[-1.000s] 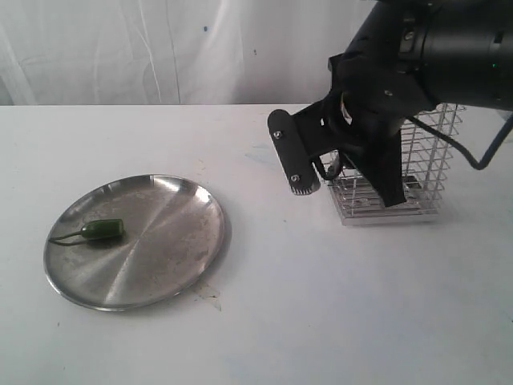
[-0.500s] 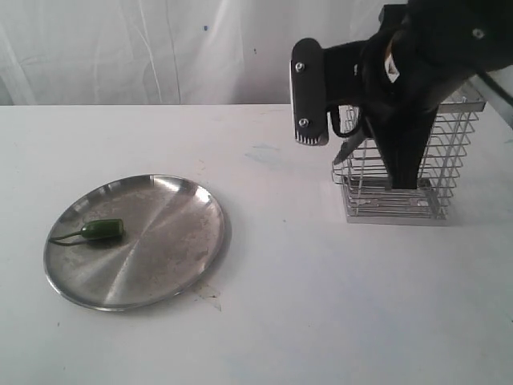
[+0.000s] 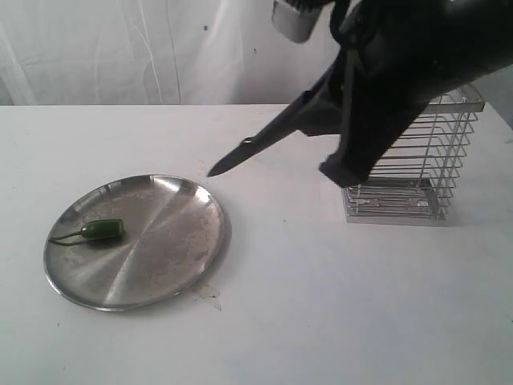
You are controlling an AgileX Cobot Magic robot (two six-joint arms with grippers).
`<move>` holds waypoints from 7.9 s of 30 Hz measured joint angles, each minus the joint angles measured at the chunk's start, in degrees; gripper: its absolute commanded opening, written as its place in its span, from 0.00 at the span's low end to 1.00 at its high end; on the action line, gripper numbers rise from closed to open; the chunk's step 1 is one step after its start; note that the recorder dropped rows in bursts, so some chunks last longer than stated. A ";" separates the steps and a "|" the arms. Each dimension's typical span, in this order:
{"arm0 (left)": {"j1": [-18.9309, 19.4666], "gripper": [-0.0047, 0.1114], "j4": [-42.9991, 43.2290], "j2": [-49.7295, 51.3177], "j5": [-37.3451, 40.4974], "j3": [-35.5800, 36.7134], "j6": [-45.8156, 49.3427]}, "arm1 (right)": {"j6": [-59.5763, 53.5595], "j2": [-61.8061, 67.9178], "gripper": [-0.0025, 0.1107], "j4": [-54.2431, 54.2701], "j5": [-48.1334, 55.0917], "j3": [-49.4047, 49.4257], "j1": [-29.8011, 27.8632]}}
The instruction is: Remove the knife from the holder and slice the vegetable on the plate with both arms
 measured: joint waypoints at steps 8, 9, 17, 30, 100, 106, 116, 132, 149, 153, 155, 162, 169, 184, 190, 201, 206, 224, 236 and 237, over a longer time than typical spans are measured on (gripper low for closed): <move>0.00 0.04 0.00 0.00 0.00 0.00 0.00 | 0.39 0.00 0.02 22.75 -2.62 0.00 0.00; 0.00 0.04 0.00 0.00 0.00 0.00 0.00 | 0.39 0.12 0.02 24.03 -2.74 0.00 0.00; 0.00 0.04 0.00 0.00 0.00 0.00 0.00 | 1.51 0.45 0.02 36.83 -2.30 0.00 0.00; 0.00 0.04 0.00 0.00 0.00 0.00 0.00 | 0.35 0.45 0.02 49.45 1.73 0.00 0.00; 0.00 0.04 0.00 0.00 0.00 0.00 0.00 | 104.80 36.32 0.50 -104.27 -9.36 24.65 40.80; 0.00 0.04 0.00 0.00 0.00 0.00 0.00 | 104.80 36.32 0.50 -99.83 -9.24 24.65 40.80; 0.00 0.04 0.00 0.00 0.00 0.00 0.00 | 104.80 30.22 0.50 -92.96 -9.96 23.08 40.80; 0.00 0.04 0.00 0.00 0.00 0.00 0.00 | 53.72 13.67 0.42 -10.13 -11.21 10.25 9.03; 0.00 0.04 0.00 0.00 0.00 0.00 0.00 | -5.32 19.34 0.39 49.67 10.92 8.26 -10.67; 0.00 0.04 0.00 0.00 0.00 0.00 0.00 | -5.32 19.60 0.43 49.79 8.21 8.26 -10.67; 0.00 0.04 0.00 0.00 0.00 0.00 0.00 | -5.32 20.00 0.51 49.65 8.09 8.26 -10.67; 0.00 0.04 0.00 0.00 0.00 0.00 0.00 | -5.32 26.13 0.62 51.85 8.86 8.26 -10.67; 0.00 0.04 0.00 0.00 0.00 0.00 0.00 | -5.32 35.11 0.62 52.38 11.09 8.26 -10.67; 0.00 0.04 0.00 0.00 0.00 0.00 0.00 | -8.07 44.05 0.62 57.60 12.27 8.13 -10.43; 0.00 0.04 0.00 0.00 0.00 0.00 0.00 | -9.54 46.77 0.62 59.27 12.05 6.14 -8.86; 0.00 0.04 0.00 0.00 0.00 0.00 0.00 | -10.01 50.01 0.62 62.30 9.57 2.88 -5.53; 0.00 0.04 0.00 0.00 0.00 0.00 0.00 | -10.01 50.11 0.62 62.33 7.38 2.88 -5.45; 0.00 0.04 0.00 0.00 0.00 0.00 0.00 | -10.13 50.94 0.62 64.41 6.52 2.78 -4.92; 0.00 0.04 0.00 0.00 0.00 0.00 0.00 | -10.13 53.63 0.52 67.02 8.12 2.48 -4.92; 0.00 0.04 0.00 0.00 0.00 0.00 0.00 | -10.13 53.74 0.49 67.02 8.12 2.48 -4.92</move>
